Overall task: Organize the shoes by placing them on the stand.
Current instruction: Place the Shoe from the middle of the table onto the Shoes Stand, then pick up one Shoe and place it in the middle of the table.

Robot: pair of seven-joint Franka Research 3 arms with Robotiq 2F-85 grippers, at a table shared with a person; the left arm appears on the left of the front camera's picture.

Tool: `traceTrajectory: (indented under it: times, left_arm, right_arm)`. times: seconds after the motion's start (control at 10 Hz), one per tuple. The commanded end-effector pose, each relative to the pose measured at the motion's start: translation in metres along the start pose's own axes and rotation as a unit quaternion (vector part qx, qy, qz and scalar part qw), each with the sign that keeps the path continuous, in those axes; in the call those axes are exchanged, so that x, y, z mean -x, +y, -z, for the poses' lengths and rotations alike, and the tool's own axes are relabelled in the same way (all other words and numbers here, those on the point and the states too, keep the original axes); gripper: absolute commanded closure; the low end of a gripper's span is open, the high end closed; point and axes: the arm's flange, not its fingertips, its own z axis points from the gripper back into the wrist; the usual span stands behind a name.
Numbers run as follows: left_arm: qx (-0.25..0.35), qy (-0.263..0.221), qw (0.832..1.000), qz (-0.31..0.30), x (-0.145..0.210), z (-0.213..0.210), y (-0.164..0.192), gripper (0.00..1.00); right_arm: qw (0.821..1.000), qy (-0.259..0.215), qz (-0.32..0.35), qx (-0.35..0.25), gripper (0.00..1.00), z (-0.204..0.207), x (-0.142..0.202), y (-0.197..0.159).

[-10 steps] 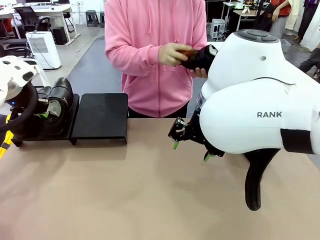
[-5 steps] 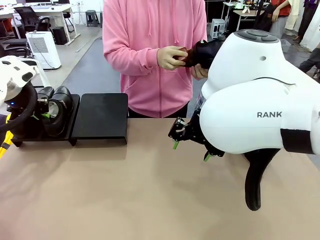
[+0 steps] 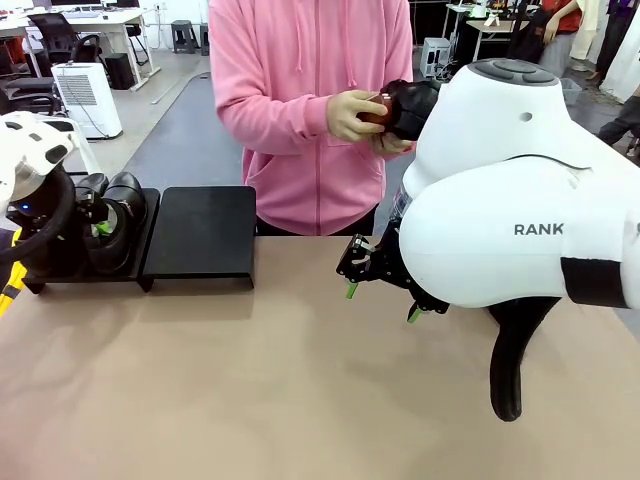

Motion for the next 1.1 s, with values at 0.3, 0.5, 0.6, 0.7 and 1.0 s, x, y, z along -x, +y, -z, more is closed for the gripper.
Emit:
traceTrajectory:
  times: [0.3,0.5,0.6,0.7,1.0]
  left_arm:
    - [0.004,-0.001,1.000,-0.005,0.000,0.000,0.002,0.20]
    - [0.004,-0.001,1.000,-0.005,0.000,0.000,0.002,0.20]
    - [0.004,-0.001,1.000,-0.005,0.000,0.000,0.002,0.20]
    - [0.004,-0.001,1.000,-0.005,0.000,0.000,0.002,0.20]
    - [-0.003,-0.074,0.997,0.016,-0.005,-0.052,-0.003,0.20]
  right_arm:
    - [1.000,0.006,-0.007,-0.014,0.00,-0.001,-0.003,0.003]
    - [1.000,0.006,-0.007,-0.014,0.00,-0.001,-0.003,0.003]
    - [1.000,0.006,-0.007,-0.014,0.00,-0.001,-0.003,0.003]
    - [1.000,0.006,-0.007,-0.014,0.00,-0.001,-0.003,0.003]
    - [1.000,0.006,-0.007,-0.014,0.00,-0.001,-0.003,0.003]
